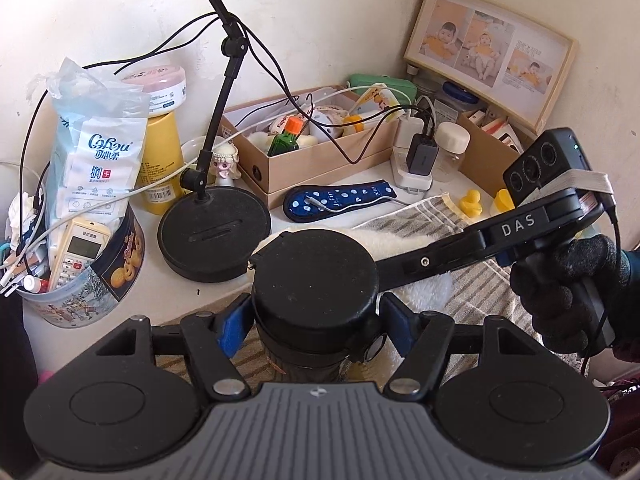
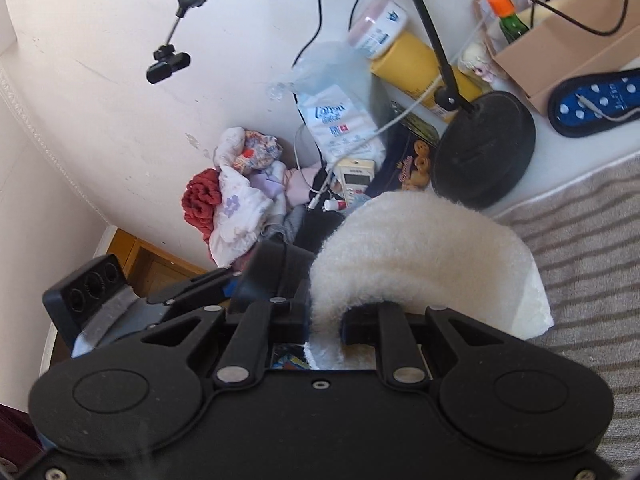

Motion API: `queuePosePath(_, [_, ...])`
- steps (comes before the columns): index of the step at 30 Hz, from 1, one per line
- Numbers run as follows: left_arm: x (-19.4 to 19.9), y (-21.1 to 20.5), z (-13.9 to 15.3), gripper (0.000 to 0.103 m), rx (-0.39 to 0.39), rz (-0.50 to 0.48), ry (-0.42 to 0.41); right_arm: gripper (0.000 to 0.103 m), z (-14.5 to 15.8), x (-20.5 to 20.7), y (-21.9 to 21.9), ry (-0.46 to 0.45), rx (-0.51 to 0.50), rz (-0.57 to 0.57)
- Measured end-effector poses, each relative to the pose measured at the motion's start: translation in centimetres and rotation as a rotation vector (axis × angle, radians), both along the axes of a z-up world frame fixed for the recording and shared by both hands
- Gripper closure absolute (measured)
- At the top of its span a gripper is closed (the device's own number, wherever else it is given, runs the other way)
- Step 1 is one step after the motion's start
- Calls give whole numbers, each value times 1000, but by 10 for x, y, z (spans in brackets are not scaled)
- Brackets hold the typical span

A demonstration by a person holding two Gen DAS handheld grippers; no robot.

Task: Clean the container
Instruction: 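Wipe the towel over the tumbler lid with the right gripper, then rub the towel down the tumbler body with the right gripper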

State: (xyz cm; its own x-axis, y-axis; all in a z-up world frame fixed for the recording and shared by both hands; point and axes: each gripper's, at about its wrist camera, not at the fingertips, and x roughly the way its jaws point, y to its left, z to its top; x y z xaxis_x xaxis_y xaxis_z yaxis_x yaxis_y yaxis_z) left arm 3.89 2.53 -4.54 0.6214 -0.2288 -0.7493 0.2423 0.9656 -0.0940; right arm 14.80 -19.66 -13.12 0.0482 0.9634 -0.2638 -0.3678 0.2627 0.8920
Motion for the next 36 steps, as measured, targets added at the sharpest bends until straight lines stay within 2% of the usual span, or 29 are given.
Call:
queuePosePath(13, [3,-1,-1,35,-2,-4,0,90,-53,2,-3,155,-24,-34])
queuePosePath(31, [2,-1,-2,35,-2,-1,-3,91,-111,0,2,260,-190,-32])
queuePosePath(36, [2,-3,0,35,3,-3,-3,92,-116,-1,-2,281,-167,-34])
